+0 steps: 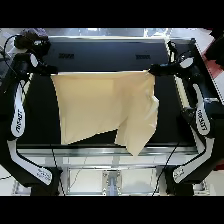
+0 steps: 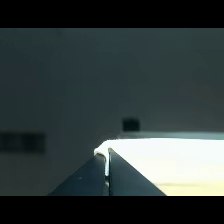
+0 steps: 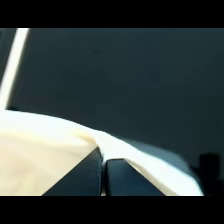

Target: Fold the shirts.

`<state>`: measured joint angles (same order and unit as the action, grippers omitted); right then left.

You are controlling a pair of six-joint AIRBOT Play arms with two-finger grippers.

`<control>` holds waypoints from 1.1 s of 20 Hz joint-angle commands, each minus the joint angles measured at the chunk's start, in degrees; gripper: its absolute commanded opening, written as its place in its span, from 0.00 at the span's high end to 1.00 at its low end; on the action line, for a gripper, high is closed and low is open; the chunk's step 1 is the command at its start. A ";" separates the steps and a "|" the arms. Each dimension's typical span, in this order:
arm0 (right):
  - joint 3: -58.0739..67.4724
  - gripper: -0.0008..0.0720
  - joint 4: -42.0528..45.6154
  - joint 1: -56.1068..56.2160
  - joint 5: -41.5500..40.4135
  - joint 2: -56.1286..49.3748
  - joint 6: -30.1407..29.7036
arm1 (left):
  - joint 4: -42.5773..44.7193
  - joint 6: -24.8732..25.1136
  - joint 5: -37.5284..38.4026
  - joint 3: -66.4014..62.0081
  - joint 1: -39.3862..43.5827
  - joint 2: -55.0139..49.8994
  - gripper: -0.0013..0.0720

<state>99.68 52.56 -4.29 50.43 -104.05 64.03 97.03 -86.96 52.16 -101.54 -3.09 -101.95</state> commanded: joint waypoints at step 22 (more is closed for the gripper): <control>-2.34 0.97 22.32 2.19 24.46 -3.28 6.12 | 5.73 -6.71 1.01 22.64 7.54 8.20 0.97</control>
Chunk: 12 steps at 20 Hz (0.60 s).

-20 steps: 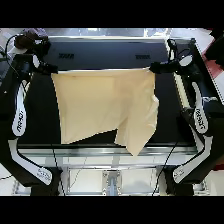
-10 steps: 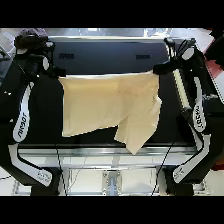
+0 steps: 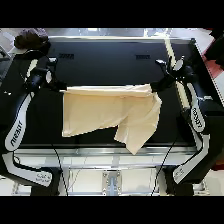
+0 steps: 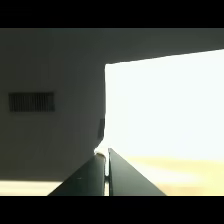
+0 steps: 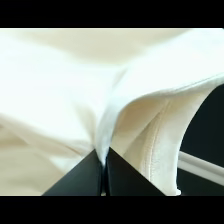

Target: Fold the shirts.

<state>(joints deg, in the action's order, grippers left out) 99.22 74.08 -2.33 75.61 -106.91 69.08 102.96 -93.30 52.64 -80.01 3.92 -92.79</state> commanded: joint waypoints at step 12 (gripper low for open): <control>-4.20 0.97 7.93 0.22 1.40 -3.28 8.98 | -0.35 -0.17 5.77 1.18 2.10 -5.79 0.97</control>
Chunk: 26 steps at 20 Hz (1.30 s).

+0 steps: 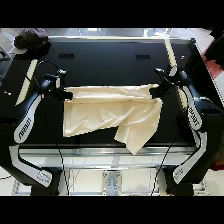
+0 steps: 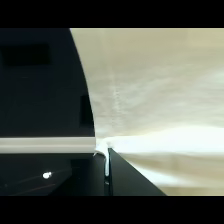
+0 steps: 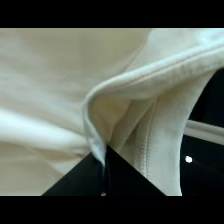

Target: Fold the shirts.

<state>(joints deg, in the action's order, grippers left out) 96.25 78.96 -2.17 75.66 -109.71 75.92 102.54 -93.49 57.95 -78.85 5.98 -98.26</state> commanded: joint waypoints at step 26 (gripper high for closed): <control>-53.79 0.44 -18.69 -20.11 7.48 42.99 -2.71 | -9.16 -40.89 -5.66 59.58 -10.78 80.56 0.12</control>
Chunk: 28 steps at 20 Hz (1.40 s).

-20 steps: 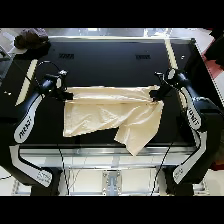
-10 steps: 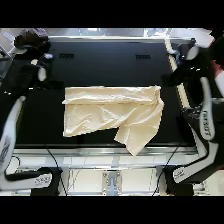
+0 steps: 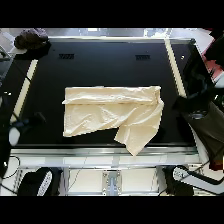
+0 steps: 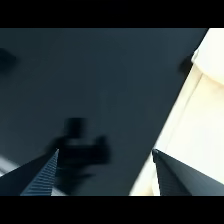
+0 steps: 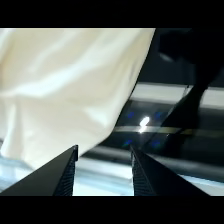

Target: Fold the shirts.

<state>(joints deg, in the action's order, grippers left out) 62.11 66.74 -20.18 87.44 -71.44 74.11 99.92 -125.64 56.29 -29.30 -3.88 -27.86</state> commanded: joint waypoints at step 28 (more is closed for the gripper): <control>-43.89 0.96 -32.44 9.38 -21.29 4.31 -4.85 | -36.61 -3.13 -14.45 11.28 -0.92 -20.48 0.19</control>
<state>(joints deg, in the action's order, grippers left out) 18.26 35.22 -11.16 64.86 -67.18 69.45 68.20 -128.62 45.21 -18.04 -4.73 -43.33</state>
